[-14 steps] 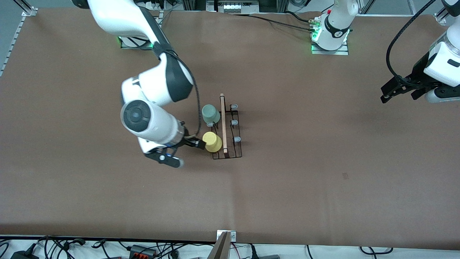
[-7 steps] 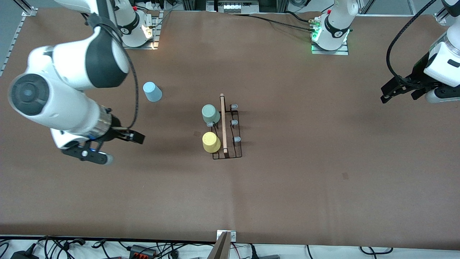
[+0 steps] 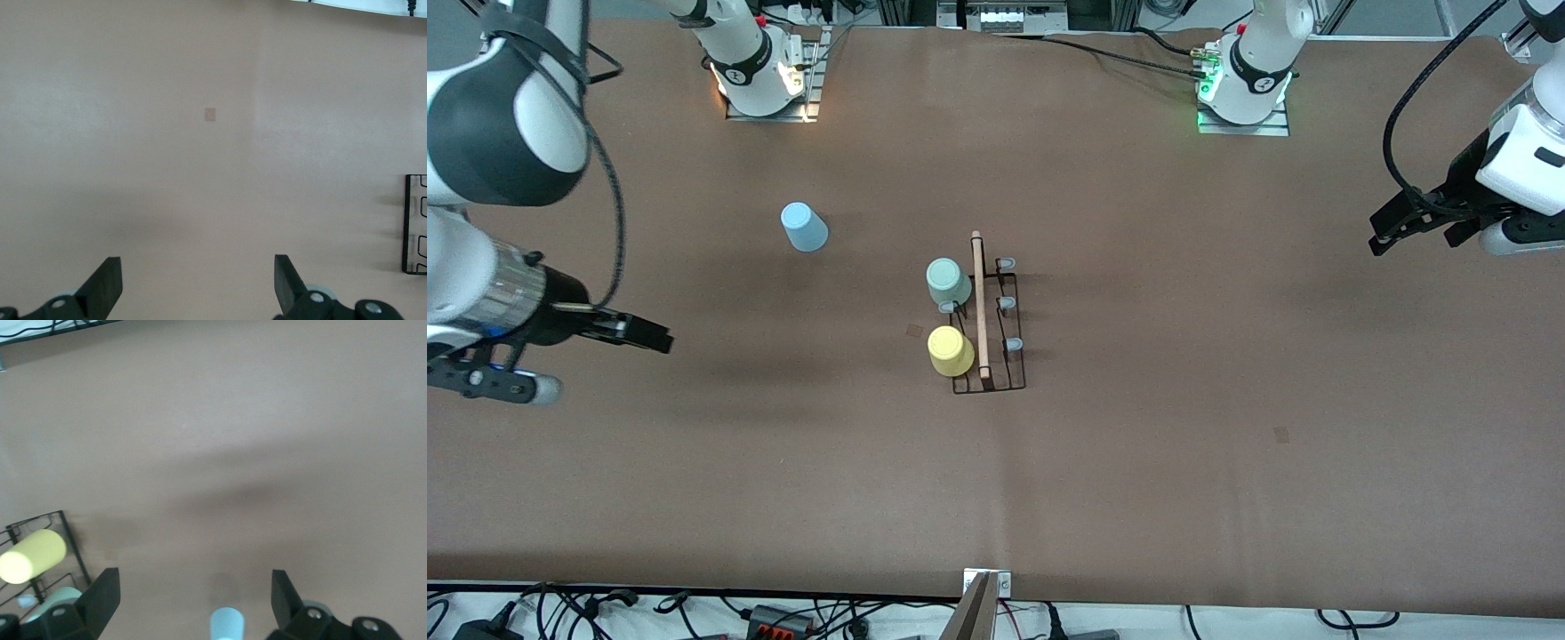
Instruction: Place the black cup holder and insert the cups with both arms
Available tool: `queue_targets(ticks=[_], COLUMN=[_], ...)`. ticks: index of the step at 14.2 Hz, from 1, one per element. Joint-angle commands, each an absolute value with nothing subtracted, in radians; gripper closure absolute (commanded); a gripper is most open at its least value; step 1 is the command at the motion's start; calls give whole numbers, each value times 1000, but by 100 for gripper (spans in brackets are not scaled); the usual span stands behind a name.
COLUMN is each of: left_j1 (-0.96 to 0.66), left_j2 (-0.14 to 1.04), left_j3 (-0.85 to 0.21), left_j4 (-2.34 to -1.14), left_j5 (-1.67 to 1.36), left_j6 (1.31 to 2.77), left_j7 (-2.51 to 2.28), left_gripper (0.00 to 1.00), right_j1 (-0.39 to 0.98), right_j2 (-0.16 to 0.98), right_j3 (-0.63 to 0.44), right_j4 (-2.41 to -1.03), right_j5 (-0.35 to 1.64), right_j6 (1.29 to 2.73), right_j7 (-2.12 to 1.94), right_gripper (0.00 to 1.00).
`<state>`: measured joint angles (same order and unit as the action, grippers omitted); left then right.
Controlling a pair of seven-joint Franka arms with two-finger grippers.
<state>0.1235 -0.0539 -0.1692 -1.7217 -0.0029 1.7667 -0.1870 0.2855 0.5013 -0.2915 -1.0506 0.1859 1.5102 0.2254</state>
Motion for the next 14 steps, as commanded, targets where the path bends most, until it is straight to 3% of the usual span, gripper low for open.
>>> queue_targets(ticks=[1, 5, 8, 14], left_j1=[126, 127, 127, 127], left_j2=[-40, -40, -40, -40], left_j3=[-167, -167, -167, -167], left_j4=[-1697, -1697, -1697, -1697], left_j5=[-23, -23, -23, -23], left_j6=[1761, 1761, 1761, 1759], left_j7=[-164, -164, -164, -164], left_gripper=[0, 0, 0, 0], right_j1=[67, -14, 3, -37], right_j2=[376, 250, 244, 189], right_j3=[-19, -1, -51, -35], right_j4=[-1167, -1363, -1364, -1430], right_j5=[43, 15, 15, 14], right_j6=[1540, 1637, 1638, 1640], right_j7=[203, 37, -20, -28], right_gripper=[0, 0, 0, 0])
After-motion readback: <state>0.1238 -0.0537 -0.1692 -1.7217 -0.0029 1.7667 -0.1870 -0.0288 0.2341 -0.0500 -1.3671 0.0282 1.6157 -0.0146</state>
